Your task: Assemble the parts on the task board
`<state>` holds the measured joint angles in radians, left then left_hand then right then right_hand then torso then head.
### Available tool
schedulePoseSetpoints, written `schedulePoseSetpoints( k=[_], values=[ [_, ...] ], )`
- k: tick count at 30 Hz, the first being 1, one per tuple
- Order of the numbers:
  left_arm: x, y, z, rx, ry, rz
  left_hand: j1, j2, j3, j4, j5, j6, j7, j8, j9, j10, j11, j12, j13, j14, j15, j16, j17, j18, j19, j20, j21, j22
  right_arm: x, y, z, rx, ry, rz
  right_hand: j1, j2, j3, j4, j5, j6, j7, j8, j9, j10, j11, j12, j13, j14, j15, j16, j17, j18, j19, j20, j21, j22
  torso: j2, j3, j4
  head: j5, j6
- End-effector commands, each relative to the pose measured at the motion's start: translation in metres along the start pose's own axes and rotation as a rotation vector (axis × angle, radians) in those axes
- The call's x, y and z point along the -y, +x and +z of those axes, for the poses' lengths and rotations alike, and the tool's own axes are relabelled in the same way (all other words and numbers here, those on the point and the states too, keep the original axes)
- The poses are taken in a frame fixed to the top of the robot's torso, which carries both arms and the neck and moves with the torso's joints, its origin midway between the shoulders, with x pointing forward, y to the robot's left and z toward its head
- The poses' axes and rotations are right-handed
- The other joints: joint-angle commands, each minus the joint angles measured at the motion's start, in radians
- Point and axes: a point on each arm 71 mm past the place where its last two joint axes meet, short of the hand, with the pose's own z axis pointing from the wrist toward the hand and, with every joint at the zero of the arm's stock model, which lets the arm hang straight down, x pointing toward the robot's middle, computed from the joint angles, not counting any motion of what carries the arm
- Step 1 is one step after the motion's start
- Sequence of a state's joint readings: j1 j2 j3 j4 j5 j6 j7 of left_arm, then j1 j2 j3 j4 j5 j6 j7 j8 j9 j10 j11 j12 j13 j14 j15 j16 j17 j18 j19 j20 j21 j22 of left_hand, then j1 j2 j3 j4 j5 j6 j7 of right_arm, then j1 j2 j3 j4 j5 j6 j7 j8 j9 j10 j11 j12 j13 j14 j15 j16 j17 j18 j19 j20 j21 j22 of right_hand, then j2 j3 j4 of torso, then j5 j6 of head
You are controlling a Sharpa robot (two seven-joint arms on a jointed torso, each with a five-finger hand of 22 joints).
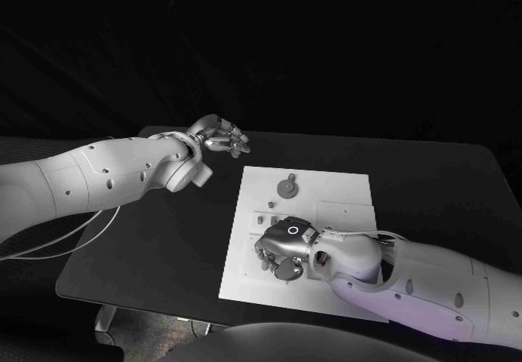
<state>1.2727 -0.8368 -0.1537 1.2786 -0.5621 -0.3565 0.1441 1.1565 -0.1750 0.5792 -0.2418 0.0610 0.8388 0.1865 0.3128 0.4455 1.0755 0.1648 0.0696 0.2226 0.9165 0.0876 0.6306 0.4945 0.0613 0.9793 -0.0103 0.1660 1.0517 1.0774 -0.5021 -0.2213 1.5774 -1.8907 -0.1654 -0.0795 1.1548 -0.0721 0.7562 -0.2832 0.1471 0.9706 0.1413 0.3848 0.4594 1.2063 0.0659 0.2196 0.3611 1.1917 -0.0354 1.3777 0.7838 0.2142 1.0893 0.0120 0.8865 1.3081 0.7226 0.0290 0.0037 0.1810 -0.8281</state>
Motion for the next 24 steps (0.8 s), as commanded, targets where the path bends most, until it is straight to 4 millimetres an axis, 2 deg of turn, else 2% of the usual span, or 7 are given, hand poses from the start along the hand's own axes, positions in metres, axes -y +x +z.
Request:
schedulePoseSetpoints(
  k=[1, 15, 21, 24],
  values=[
    [0.002, 0.001, 0.0, 0.001, 0.006, -0.006, 0.002, 0.01, 0.0, 0.007, -0.002, -0.008, 0.002, -0.002, -0.001, -0.009, -0.001, 0.0, -0.001, 0.002, 0.006, -0.006, 0.001, 0.011, 0.001, 0.005, -0.006, 0.001, 0.0, 0.0, 0.001, 0.0, 0.0, -0.018, -0.001, 0.008, 0.001, -0.004, 0.006, 0.049, -0.031, 0.004, 0.039, 0.006, 0.001, -0.003, 0.001, -0.003, -0.006, 0.0, 0.0, 0.048, 0.0, -0.005, 0.005, 0.018, 0.0, 0.0, 0.0, 0.0, 0.0],
    [0.002, 0.001, 0.0, 0.0, 0.005, -0.006, 0.001, 0.01, 0.0, 0.008, -0.002, -0.008, 0.003, -0.002, -0.001, -0.009, -0.001, 0.0, -0.002, 0.002, 0.006, -0.007, 0.003, 0.011, 0.002, 0.005, -0.007, 0.002, 0.002, 0.009, 0.005, -0.069, 0.002, -0.006, -0.006, -0.005, -0.001, -0.003, 0.006, 0.04, -0.027, -0.003, 0.041, -0.003, 0.005, -0.011, 0.001, -0.008, -0.003, -0.002, 0.0, 0.048, -0.006, -0.003, 0.003, 0.017, 0.0, -0.0008, 0.0007, -0.001, 0.0],
    [0.001, 0.001, 0.0, 0.0, 0.004, -0.006, 0.001, 0.01, 0.0, 0.008, -0.002, -0.008, 0.003, -0.002, -0.001, -0.009, -0.001, 0.0, -0.002, 0.002, 0.006, -0.008, 0.003, 0.011, 0.002, 0.005, -0.007, 0.002, 0.004, 0.01, 0.003, -0.073, 0.007, 0.021, -0.031, -0.067, -0.027, 0.006, 0.004, 0.008, -0.012, -0.023, 0.04, -0.02, 0.014, -0.025, 0.0, -0.016, 0.006, -0.003, 0.002, 0.048, -0.012, 0.002, 0.003, 0.018, 0.0, -0.0006, -0.0003, 0.0, -0.002],
    [0.001, 0.001, 0.0, -0.001, 0.002, -0.006, 0.001, 0.01, 0.0, 0.008, -0.002, -0.008, 0.003, -0.002, -0.001, -0.009, -0.001, 0.0, -0.002, 0.002, 0.006, -0.008, 0.003, 0.011, 0.002, 0.005, -0.007, 0.002, 0.005, 0.01, 0.003, -0.054, 0.014, 0.045, -0.068, -0.088, -0.088, 0.006, 0.003, -0.041, 0.008, -0.05, 0.034, -0.04, 0.021, -0.038, -0.002, -0.021, 0.013, -0.001, 0.003, 0.048, -0.015, 0.003, 0.004, 0.018, 0.0, -0.0005, -0.0006, 0.0, -0.002]
  ],
)
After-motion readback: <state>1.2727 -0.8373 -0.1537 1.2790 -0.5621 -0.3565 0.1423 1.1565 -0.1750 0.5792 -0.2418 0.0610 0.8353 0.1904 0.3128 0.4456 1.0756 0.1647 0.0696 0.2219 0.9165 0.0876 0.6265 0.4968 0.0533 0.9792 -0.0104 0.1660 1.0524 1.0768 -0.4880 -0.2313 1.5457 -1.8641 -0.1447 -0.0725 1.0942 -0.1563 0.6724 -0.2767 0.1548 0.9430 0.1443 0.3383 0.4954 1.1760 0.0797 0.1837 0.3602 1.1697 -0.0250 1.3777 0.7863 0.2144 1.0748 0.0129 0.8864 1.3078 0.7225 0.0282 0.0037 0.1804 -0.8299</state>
